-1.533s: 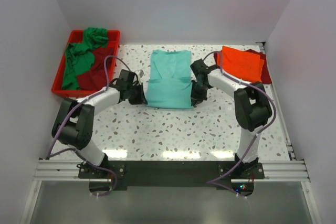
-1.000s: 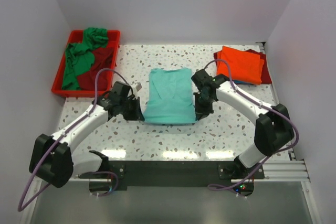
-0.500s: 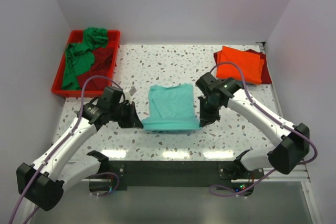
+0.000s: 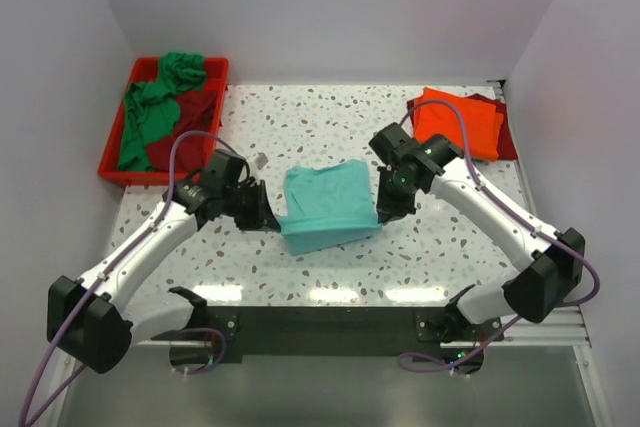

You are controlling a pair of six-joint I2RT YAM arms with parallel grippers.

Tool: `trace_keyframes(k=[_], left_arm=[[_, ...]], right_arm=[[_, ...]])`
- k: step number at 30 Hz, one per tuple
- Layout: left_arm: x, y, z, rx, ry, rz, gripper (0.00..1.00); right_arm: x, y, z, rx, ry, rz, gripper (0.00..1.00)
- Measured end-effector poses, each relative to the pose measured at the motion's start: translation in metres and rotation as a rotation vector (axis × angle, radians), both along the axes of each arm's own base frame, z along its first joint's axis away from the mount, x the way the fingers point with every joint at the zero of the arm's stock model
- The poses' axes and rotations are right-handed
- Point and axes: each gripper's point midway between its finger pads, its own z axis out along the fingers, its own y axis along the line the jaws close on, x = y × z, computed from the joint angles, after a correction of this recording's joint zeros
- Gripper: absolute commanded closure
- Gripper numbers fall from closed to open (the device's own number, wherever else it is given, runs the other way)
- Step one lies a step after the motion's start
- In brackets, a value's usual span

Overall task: Fold and stack the t-shirts
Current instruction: Fold the tshirt

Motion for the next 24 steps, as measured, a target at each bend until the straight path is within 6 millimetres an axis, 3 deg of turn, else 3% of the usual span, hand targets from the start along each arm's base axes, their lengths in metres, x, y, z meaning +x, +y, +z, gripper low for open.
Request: trace_keyframes(k=[10, 24], left_arm=[[0.044, -0.014, -0.002, 0.022, -0.029, 0.001, 1.0], [0.12, -0.013, -0.029, 0.031, 0.004, 0.038, 1.0]], right_arm=[[0.068, -0.001, 0.005, -0.035, -0.065, -0.063, 1.0], [0.161, 0.01, -0.018, -0.066, -0.073, -0.038, 1.0]])
